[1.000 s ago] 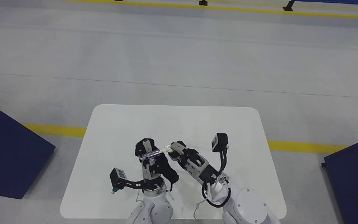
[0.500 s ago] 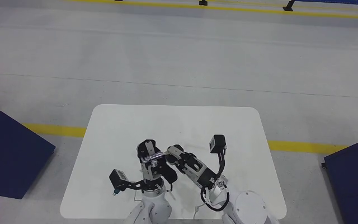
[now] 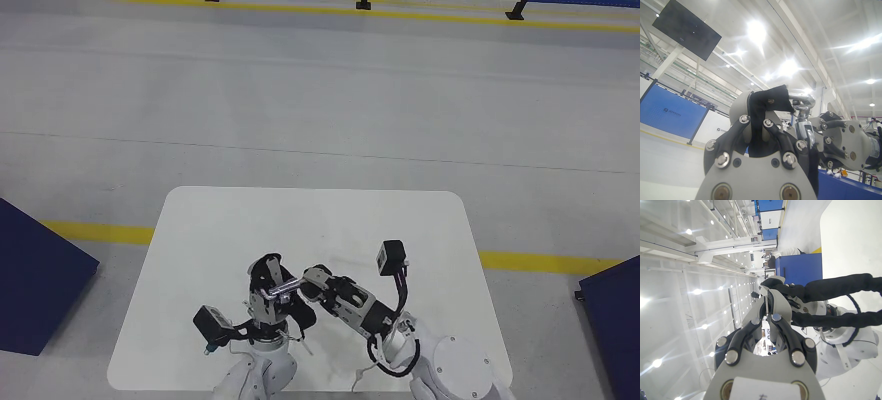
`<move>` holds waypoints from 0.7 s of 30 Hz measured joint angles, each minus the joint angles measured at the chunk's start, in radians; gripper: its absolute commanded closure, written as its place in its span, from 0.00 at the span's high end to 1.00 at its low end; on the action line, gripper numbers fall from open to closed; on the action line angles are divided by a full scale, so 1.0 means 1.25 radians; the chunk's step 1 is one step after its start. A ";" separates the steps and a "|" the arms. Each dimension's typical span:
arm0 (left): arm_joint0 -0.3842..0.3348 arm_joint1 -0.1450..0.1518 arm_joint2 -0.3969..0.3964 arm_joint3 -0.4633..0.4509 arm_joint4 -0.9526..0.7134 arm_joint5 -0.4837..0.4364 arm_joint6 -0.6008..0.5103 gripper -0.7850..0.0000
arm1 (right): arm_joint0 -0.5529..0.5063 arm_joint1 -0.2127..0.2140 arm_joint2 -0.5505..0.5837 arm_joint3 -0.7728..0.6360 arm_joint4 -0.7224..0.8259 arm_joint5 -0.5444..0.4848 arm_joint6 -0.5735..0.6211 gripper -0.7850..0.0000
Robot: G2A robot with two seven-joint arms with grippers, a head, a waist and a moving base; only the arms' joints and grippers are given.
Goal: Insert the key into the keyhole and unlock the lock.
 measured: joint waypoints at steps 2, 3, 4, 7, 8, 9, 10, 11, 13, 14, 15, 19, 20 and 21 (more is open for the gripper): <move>-0.003 0.002 -0.006 0.002 0.011 0.006 0.004 0.00 | 0.000 0.002 0.006 -0.001 0.001 0.011 0.011 0.00; -0.004 0.003 -0.008 0.003 0.013 0.007 0.006 0.00 | 0.000 0.003 0.008 -0.002 0.001 0.016 0.015 0.00; -0.004 0.004 -0.011 0.004 0.014 0.009 0.008 0.00 | 0.000 0.003 0.011 -0.002 0.003 0.022 0.020 0.00; -0.007 0.006 -0.015 0.006 0.024 0.015 0.011 0.00 | 0.002 0.006 0.018 -0.003 0.008 0.040 0.040 0.00; -0.008 0.007 -0.015 0.007 0.028 0.016 0.011 0.00 | 0.002 0.007 0.020 -0.003 0.009 0.046 0.045 0.00; -0.009 0.008 -0.016 0.008 0.033 0.019 0.012 0.00 | 0.003 0.007 0.022 -0.004 0.011 0.052 0.050 0.00; -0.010 0.008 -0.016 0.010 0.038 0.021 0.013 0.00 | 0.004 0.008 0.023 -0.004 0.012 0.057 0.055 0.00; -0.011 0.009 -0.017 0.012 0.044 0.025 0.015 0.00 | 0.005 0.009 0.025 -0.004 0.013 0.063 0.061 0.00; -0.013 0.010 -0.019 0.015 0.055 0.033 0.018 0.00 | 0.006 0.010 0.028 -0.004 0.014 0.069 0.066 0.00; -0.014 0.011 -0.020 0.018 0.061 0.039 0.021 0.00 | 0.007 0.011 0.029 -0.003 0.013 0.071 0.069 0.00; -0.016 0.012 -0.020 0.019 0.065 0.044 0.024 0.00 | 0.007 0.012 0.030 -0.003 0.012 0.073 0.070 0.00; -0.020 0.013 -0.024 0.027 0.074 0.069 0.032 0.00 | 0.007 0.014 0.028 -0.003 0.005 0.072 0.073 0.00; -0.021 0.013 -0.026 0.029 0.071 0.077 0.033 0.00 | 0.006 0.014 0.028 -0.003 0.002 0.070 0.072 0.00; -0.022 0.013 -0.026 0.030 0.067 0.082 0.033 0.00 | 0.006 0.015 0.027 -0.003 0.000 0.069 0.072 0.00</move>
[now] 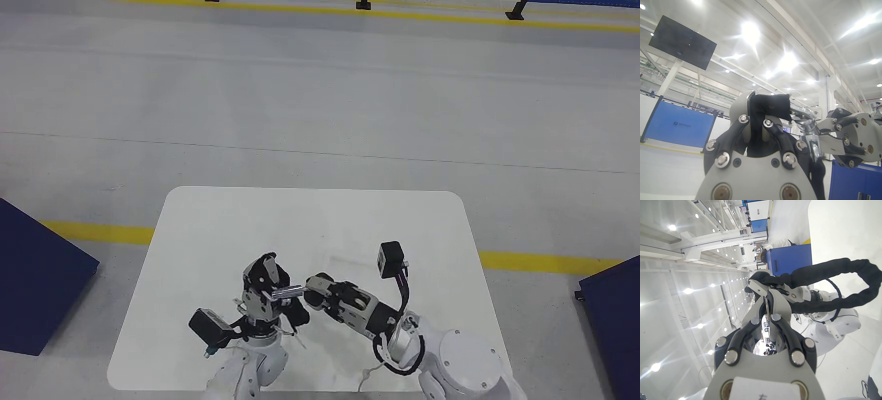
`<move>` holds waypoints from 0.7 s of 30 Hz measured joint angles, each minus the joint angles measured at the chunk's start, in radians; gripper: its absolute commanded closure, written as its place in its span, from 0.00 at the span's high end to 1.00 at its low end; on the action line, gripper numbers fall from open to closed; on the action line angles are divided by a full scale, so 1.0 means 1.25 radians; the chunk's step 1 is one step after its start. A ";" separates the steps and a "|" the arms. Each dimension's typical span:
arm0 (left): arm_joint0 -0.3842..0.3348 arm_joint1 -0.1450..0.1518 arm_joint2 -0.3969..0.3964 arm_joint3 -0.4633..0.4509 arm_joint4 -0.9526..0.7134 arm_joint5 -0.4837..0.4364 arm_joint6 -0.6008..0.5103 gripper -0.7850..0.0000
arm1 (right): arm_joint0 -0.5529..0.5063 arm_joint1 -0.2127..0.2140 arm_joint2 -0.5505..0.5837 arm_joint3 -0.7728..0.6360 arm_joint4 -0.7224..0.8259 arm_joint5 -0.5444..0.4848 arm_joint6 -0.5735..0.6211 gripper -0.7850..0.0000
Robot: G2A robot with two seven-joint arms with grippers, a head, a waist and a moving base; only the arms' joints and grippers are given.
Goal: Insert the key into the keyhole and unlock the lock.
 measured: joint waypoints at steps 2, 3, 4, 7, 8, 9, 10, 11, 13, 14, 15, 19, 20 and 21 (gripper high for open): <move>-0.002 -0.001 -0.001 0.001 -0.010 0.010 0.000 0.00 | -0.002 0.001 -0.001 0.000 -0.004 -0.003 0.000 0.00; -0.002 -0.001 -0.001 0.002 -0.014 0.012 0.000 0.00 | -0.003 0.001 -0.002 -0.001 -0.006 -0.004 -0.001 0.00; -0.002 -0.002 0.000 0.002 -0.021 0.012 0.000 0.00 | -0.004 0.002 -0.002 -0.001 -0.007 -0.005 -0.001 0.00; -0.001 -0.004 0.004 0.001 -0.045 0.008 0.000 0.00 | -0.008 0.003 -0.003 0.000 -0.011 -0.009 -0.002 0.00; -0.001 -0.005 0.006 0.000 -0.052 0.006 -0.002 0.00 | -0.010 0.004 -0.003 0.001 -0.011 -0.010 -0.003 0.00; -0.001 -0.005 0.007 -0.001 -0.056 0.004 -0.003 0.00 | -0.010 0.004 -0.003 0.002 -0.011 -0.011 -0.004 0.00; -0.001 -0.005 0.008 -0.001 -0.059 0.003 -0.004 0.00 | -0.011 0.004 -0.003 0.002 -0.011 -0.012 -0.005 0.00; -0.001 -0.006 0.010 -0.002 -0.064 0.000 -0.005 0.00 | -0.012 0.005 -0.004 0.002 -0.011 -0.013 -0.005 0.03; 0.000 -0.007 0.012 -0.003 -0.074 -0.003 -0.007 0.00 | -0.013 0.005 -0.004 0.003 -0.013 -0.016 -0.006 0.05; 0.000 -0.007 0.014 -0.003 -0.080 -0.005 -0.009 0.00 | -0.014 0.006 -0.005 0.003 -0.015 -0.018 -0.006 0.08; 0.000 -0.008 0.015 -0.004 -0.084 -0.006 -0.010 0.00 | -0.014 0.006 -0.005 0.004 -0.016 -0.020 -0.005 0.11; 0.001 -0.009 0.018 -0.006 -0.098 -0.010 -0.013 0.00 | -0.018 0.008 -0.004 0.005 -0.023 -0.030 -0.002 0.13; 0.001 -0.010 0.018 -0.006 -0.102 -0.012 -0.014 0.00 | -0.019 0.009 -0.004 0.006 -0.025 -0.032 -0.002 0.12; 0.001 -0.010 0.019 -0.006 -0.104 -0.013 -0.015 0.00 | -0.020 0.009 -0.003 0.006 -0.026 -0.034 -0.002 0.07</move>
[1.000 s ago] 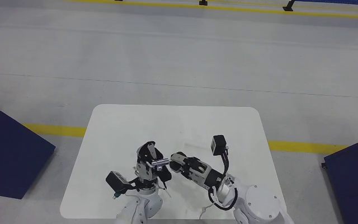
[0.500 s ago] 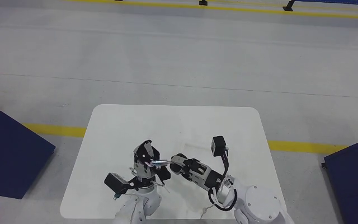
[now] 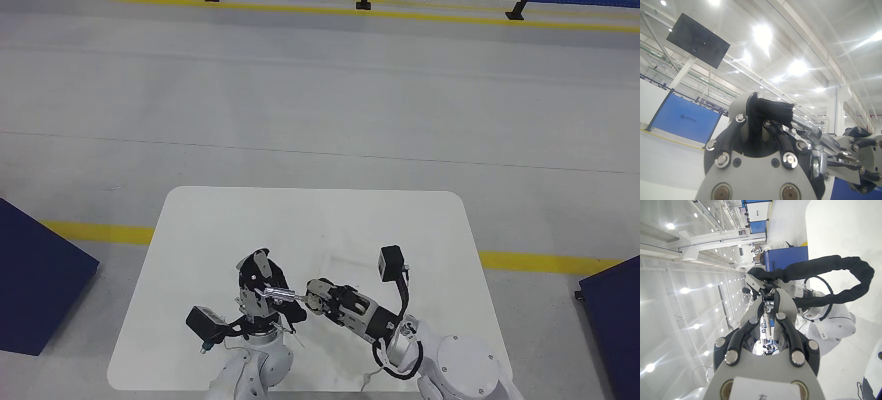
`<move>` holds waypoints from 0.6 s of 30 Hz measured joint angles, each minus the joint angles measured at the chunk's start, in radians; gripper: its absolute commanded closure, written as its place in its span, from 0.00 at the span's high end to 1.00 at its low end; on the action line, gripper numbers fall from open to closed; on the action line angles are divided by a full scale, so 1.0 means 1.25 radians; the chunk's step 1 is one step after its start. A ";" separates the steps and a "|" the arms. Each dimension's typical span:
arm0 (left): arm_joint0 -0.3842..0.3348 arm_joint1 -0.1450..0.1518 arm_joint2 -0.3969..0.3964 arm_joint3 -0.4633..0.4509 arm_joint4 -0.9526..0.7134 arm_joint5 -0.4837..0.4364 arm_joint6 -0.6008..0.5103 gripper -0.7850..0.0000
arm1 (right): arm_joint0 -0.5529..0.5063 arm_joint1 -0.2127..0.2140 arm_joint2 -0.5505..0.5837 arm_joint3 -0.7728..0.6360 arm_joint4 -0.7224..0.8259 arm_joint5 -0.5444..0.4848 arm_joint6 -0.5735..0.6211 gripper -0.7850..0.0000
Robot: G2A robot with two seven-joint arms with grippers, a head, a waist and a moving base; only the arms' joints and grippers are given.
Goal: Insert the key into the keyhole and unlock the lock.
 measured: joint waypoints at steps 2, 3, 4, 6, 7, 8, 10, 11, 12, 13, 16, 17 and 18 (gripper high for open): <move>0.000 0.000 0.001 0.000 -0.004 -0.001 -0.001 0.00 | -0.002 0.001 0.001 0.000 -0.002 -0.004 0.000 0.02; 0.000 -0.001 0.001 0.000 -0.005 -0.001 -0.002 0.00 | -0.003 0.001 0.002 0.001 -0.003 -0.006 0.000 0.00; 0.000 -0.001 0.001 -0.001 -0.006 -0.001 -0.002 0.00 | -0.003 0.002 0.003 0.001 -0.003 -0.007 0.001 0.00; 0.000 -0.001 0.001 -0.001 -0.006 0.000 -0.002 0.00 | -0.005 0.003 0.004 0.001 -0.005 -0.009 0.000 0.00; 0.000 -0.001 0.002 0.000 -0.006 0.000 -0.003 0.00 | -0.005 0.003 0.004 0.000 -0.006 -0.012 -0.001 0.02; 0.000 -0.001 0.003 0.000 -0.007 -0.002 -0.006 0.00 | -0.005 0.004 0.006 -0.002 -0.012 -0.022 -0.002 0.03; 0.000 -0.001 0.004 0.000 -0.009 -0.004 -0.008 0.00 | -0.008 0.005 0.007 -0.001 -0.019 -0.042 -0.001 0.06; 0.000 -0.001 0.004 0.000 -0.010 -0.005 -0.009 0.00 | -0.010 0.005 0.008 0.000 -0.023 -0.054 0.002 0.09; 0.000 -0.001 0.004 0.000 -0.011 -0.005 -0.009 0.00 | -0.012 0.006 0.008 0.000 -0.025 -0.062 0.005 0.16; 0.000 -0.002 0.004 0.000 -0.012 -0.005 -0.010 0.00 | -0.014 0.007 0.009 0.001 -0.028 -0.071 0.009 0.27; 0.000 -0.002 0.004 -0.001 -0.014 -0.005 -0.011 0.00 | -0.022 0.009 0.013 0.004 -0.036 -0.097 0.016 0.32; 0.001 -0.002 0.004 -0.001 -0.015 -0.006 -0.011 0.00 | -0.025 0.010 0.014 0.005 -0.039 -0.106 0.017 0.32; 0.001 -0.002 0.004 -0.002 -0.016 -0.006 -0.012 0.00 | -0.028 0.010 0.016 0.006 -0.040 -0.113 0.018 0.32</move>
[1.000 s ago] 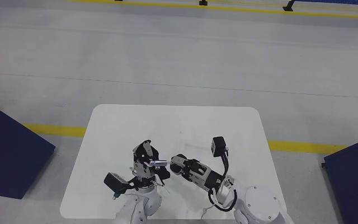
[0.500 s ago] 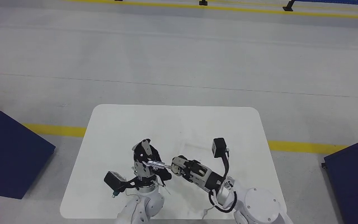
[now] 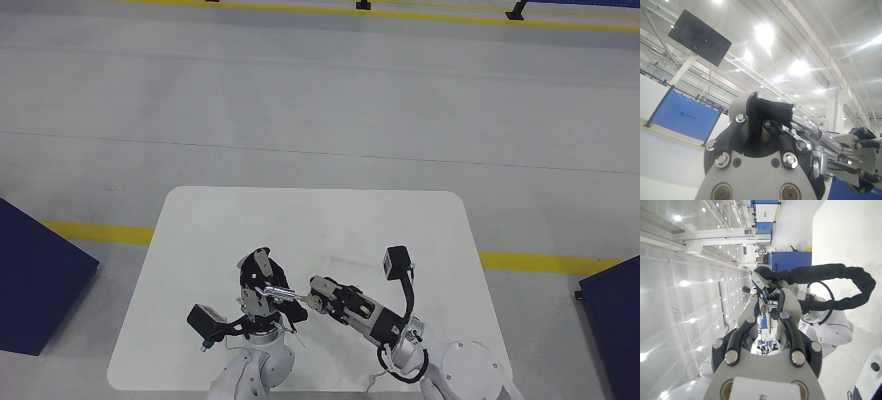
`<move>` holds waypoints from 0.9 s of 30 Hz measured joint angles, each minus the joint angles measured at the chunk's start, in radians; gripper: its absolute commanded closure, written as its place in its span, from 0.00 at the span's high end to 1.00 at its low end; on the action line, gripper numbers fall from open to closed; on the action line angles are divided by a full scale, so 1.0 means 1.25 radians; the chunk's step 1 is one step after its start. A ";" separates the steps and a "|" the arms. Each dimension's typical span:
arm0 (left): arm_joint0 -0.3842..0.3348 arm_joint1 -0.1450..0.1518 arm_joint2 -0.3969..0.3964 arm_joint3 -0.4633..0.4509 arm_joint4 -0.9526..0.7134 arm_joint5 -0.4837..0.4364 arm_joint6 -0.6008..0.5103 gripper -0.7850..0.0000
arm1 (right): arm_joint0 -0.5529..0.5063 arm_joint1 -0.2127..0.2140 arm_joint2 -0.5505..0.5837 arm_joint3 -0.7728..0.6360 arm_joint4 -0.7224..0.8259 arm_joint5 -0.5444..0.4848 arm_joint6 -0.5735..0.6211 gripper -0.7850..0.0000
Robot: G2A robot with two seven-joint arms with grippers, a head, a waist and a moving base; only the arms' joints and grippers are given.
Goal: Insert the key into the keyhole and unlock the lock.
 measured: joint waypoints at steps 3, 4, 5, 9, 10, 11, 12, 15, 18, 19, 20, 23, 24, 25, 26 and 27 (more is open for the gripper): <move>0.000 0.000 0.000 -0.001 -0.003 0.000 -0.001 0.00 | -0.009 0.002 0.004 0.002 0.000 -0.031 0.005 0.29; 0.001 0.000 0.000 -0.002 -0.004 0.001 -0.001 0.00 | -0.011 0.002 0.005 0.003 0.001 -0.042 0.008 0.27; 0.001 0.000 -0.001 -0.002 -0.005 0.001 -0.002 0.00 | -0.015 0.003 0.008 0.004 0.002 -0.059 0.011 0.26; 0.002 -0.001 -0.001 -0.004 -0.007 -0.001 -0.003 0.00 | -0.029 0.005 0.015 0.007 0.004 -0.112 0.028 0.19; 0.002 -0.001 -0.001 -0.004 -0.007 -0.001 -0.004 0.00 | -0.032 0.006 0.016 0.008 0.005 -0.121 0.033 0.19; 0.003 -0.001 -0.001 -0.004 -0.008 -0.001 -0.004 0.00 | -0.035 0.007 0.018 0.009 0.004 -0.128 0.041 0.19; 0.003 -0.001 -0.001 -0.004 -0.008 -0.001 -0.005 0.00 | -0.037 0.008 0.019 0.009 0.002 -0.130 0.048 0.18; 0.003 -0.001 -0.002 -0.005 -0.008 -0.001 -0.005 0.00 | -0.041 0.011 0.021 0.011 -0.007 -0.130 0.069 0.15; 0.004 0.000 -0.003 -0.006 -0.004 0.000 -0.004 0.00 | -0.041 0.013 0.021 0.012 -0.010 -0.127 0.085 0.00; 0.004 0.000 -0.003 -0.006 -0.004 0.000 -0.004 0.00 | -0.040 0.014 0.020 0.012 -0.010 -0.127 0.088 0.00; 0.005 0.000 -0.003 -0.006 -0.003 -0.001 -0.004 0.00 | -0.040 0.014 0.020 0.012 -0.009 -0.127 0.092 0.00; 0.005 0.000 -0.004 -0.006 -0.001 0.000 -0.004 0.00 | -0.039 0.015 0.019 0.013 -0.003 -0.121 0.096 0.00; 0.006 0.000 -0.004 -0.006 -0.001 0.000 -0.004 0.00 | -0.039 0.015 0.019 0.013 0.000 -0.118 0.096 0.00; 0.006 0.000 -0.004 -0.006 0.000 0.000 -0.004 0.00 | -0.039 0.016 0.019 0.013 0.003 -0.113 0.096 0.00; 0.006 0.001 -0.005 -0.007 0.001 0.000 -0.004 0.00 | -0.039 0.016 0.019 0.013 0.010 -0.105 0.095 0.00; 0.006 0.001 -0.005 -0.007 0.001 0.000 -0.003 0.00 | -0.039 0.016 0.018 0.012 0.018 -0.097 0.096 0.00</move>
